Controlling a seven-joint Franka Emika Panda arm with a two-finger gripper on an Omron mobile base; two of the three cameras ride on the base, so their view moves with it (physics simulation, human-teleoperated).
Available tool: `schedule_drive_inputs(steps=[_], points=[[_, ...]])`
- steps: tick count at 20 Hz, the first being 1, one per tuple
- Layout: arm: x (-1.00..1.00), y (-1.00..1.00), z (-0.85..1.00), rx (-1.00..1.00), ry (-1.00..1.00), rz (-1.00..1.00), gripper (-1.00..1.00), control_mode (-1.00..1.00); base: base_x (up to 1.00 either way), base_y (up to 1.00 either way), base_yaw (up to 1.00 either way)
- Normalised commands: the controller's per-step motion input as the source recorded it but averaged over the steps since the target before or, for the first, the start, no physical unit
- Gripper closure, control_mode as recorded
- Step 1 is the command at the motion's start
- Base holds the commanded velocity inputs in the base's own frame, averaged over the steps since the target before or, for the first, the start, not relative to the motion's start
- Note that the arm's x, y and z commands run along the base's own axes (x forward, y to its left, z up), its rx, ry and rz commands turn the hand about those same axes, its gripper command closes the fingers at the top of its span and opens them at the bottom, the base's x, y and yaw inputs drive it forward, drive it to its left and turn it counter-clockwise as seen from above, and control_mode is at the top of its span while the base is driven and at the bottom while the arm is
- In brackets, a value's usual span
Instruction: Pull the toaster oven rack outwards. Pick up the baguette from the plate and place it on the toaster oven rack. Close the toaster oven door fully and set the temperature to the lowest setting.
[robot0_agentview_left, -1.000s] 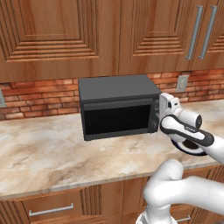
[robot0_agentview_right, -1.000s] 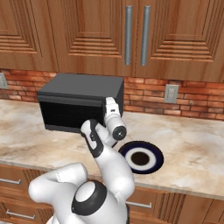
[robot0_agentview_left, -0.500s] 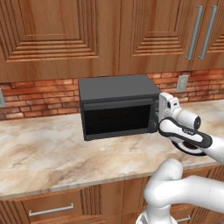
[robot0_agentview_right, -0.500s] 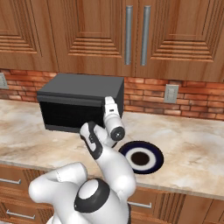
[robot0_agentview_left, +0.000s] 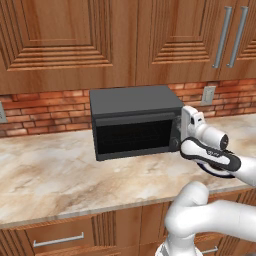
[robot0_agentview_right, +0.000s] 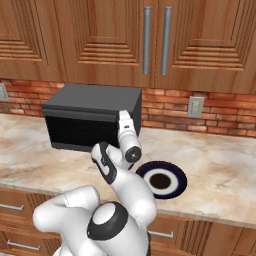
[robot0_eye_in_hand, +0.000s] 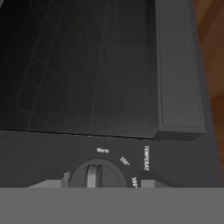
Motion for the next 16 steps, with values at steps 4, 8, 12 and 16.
schedule_drive_inputs(steps=[4,8,12,16], points=[[0.0,-0.09,0.0,0.0,-0.08,0.0,1.0,-1.0,0.0,0.0,0.0],[0.0,-0.09,0.0,0.0,-0.1,-0.01,1.0,-1.0,0.0,0.0,0.0],[0.0,-0.09,0.0,0.0,-0.12,-0.01,1.0,-1.0,0.0,0.0,0.0],[0.0,-0.04,0.0,0.0,-0.16,0.0,1.0,-1.0,0.0,0.0,0.0]])
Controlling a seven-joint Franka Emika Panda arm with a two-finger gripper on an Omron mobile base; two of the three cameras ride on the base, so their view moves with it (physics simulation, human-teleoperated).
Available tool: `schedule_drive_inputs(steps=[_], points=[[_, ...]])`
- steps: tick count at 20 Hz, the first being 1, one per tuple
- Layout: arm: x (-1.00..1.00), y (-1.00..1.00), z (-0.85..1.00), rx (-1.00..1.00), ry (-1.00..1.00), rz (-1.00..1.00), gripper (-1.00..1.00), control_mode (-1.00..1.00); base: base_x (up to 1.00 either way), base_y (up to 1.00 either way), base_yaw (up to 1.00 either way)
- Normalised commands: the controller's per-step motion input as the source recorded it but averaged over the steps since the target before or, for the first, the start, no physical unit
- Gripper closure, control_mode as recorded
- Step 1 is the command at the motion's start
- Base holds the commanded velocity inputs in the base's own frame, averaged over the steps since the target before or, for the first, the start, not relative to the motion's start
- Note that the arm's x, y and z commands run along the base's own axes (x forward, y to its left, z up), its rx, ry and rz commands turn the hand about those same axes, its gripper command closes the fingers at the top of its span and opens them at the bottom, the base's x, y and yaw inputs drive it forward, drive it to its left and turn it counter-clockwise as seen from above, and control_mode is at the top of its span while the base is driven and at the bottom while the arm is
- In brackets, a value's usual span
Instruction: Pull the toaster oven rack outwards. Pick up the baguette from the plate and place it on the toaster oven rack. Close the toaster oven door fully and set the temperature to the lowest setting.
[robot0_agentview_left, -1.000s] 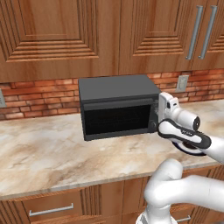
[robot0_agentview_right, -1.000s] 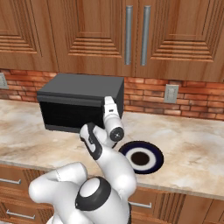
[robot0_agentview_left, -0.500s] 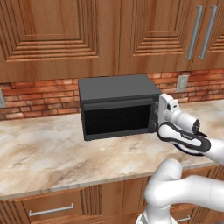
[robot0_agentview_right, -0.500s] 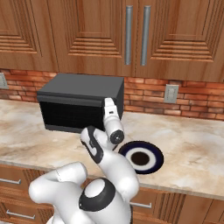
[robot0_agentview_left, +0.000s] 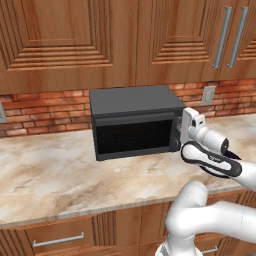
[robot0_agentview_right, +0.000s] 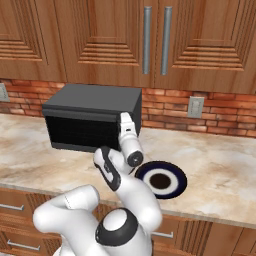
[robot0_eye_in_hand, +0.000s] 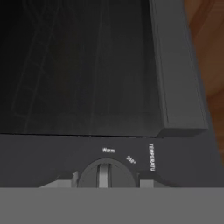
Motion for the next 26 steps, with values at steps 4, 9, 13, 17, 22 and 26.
schedule_drive_inputs(steps=[4,9,13,17,22,26], points=[[0.0,0.0,0.0,-0.01,-0.2,0.0,1.0,-1.0,0.0,0.0,0.0],[0.0,0.0,0.0,-0.07,-0.25,0.02,1.0,-1.0,0.0,0.0,0.0],[0.0,0.0,0.0,-0.15,-0.27,0.06,1.0,-1.0,0.0,0.0,0.0],[0.0,0.0,0.0,-0.17,-0.32,0.04,1.0,-1.0,0.0,0.0,0.0],[0.0,0.0,0.0,-0.19,-0.34,0.01,1.0,-1.0,0.0,0.0,0.0],[-0.01,0.0,0.0,-0.24,-0.39,0.0,1.0,-1.0,0.0,0.0,0.0]])
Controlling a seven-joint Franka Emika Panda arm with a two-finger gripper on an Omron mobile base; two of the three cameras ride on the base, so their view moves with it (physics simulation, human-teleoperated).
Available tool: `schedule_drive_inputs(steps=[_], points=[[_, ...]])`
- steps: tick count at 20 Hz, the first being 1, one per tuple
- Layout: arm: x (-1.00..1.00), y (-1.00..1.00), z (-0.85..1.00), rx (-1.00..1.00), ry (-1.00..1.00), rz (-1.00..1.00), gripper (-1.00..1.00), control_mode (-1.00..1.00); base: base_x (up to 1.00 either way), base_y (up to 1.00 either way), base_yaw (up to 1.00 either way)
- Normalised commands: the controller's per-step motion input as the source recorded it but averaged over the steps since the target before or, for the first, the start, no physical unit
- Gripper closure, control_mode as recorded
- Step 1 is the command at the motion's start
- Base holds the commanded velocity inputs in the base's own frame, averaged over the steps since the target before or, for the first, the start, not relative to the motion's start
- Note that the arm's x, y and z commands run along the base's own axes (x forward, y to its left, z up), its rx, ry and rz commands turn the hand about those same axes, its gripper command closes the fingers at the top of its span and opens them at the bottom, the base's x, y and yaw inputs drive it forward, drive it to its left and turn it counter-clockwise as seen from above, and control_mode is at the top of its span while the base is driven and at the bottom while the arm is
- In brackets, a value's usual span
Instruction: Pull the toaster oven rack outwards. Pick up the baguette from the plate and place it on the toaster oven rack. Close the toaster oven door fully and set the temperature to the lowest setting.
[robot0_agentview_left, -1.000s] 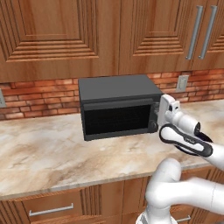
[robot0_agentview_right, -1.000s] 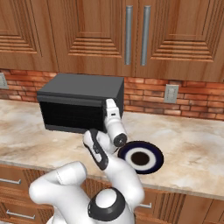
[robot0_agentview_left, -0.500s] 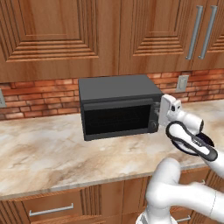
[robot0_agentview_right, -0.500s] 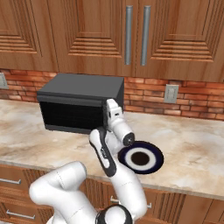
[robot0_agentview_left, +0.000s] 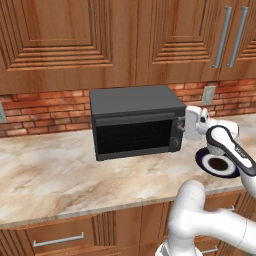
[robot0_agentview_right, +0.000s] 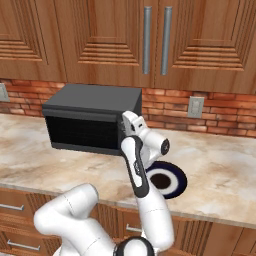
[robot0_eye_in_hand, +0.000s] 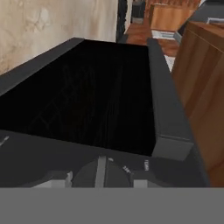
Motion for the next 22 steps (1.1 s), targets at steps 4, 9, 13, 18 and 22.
schedule_drive_inputs(steps=[4,9,13,18,22], points=[[-0.06,0.0,0.0,-0.28,-0.46,0.0,1.0,-1.0,0.0,0.0,0.0],[-0.07,0.04,0.0,-0.29,-0.54,0.0,1.0,-1.0,0.0,0.0,0.0],[0.0,0.01,0.0,-0.27,-0.56,0.0,1.0,-1.0,0.0,0.0,0.0],[0.0,0.0,0.0,-0.22,-0.53,0.0,1.0,-1.0,0.0,0.0,0.0],[0.0,0.0,0.0,-0.21,-0.39,0.0,1.0,-1.0,0.0,0.0,0.0]])
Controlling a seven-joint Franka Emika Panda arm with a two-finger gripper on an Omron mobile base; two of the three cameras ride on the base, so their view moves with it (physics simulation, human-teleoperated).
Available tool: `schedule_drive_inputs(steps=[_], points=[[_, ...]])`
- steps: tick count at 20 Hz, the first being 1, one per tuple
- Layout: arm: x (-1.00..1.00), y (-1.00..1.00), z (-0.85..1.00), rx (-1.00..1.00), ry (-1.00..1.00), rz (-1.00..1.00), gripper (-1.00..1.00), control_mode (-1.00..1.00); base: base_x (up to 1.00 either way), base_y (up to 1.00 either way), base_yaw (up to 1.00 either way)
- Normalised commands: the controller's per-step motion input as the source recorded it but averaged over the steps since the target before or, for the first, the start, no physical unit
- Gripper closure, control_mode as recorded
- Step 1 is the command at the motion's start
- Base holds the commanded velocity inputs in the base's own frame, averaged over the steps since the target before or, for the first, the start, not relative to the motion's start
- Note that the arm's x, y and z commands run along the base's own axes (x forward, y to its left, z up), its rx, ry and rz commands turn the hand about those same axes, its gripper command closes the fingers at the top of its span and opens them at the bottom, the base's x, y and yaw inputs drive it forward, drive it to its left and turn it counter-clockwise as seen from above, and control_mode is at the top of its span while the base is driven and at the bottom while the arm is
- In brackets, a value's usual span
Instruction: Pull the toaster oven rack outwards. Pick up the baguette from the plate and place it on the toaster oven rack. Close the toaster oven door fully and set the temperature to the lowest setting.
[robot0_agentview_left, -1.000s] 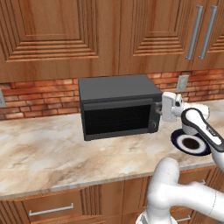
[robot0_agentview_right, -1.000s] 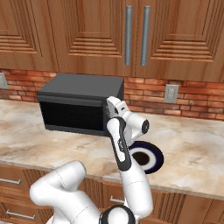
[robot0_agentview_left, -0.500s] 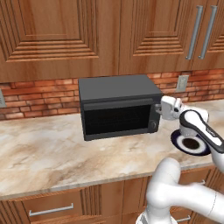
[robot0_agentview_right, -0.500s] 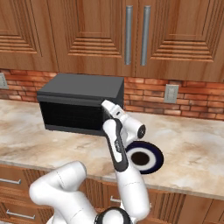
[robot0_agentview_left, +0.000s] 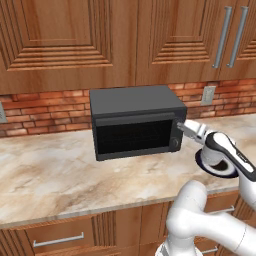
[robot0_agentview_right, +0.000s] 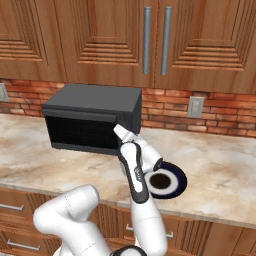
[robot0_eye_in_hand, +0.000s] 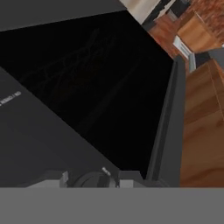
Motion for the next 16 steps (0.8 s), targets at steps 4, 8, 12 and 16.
schedule_drive_inputs(steps=[4,8,12,16], points=[[0.04,0.0,0.0,-0.19,-0.23,0.0,1.0,-1.0,0.0,0.0,0.0],[0.08,0.0,0.09,-0.22,-0.09,-0.01,1.0,-1.0,0.0,0.0,0.0],[0.03,0.0,0.11,-0.34,-0.02,-0.03,1.0,-1.0,0.0,0.0,0.0],[0.0,0.02,0.08,-0.45,-0.01,-0.08,1.0,-1.0,0.0,0.0,0.0]])
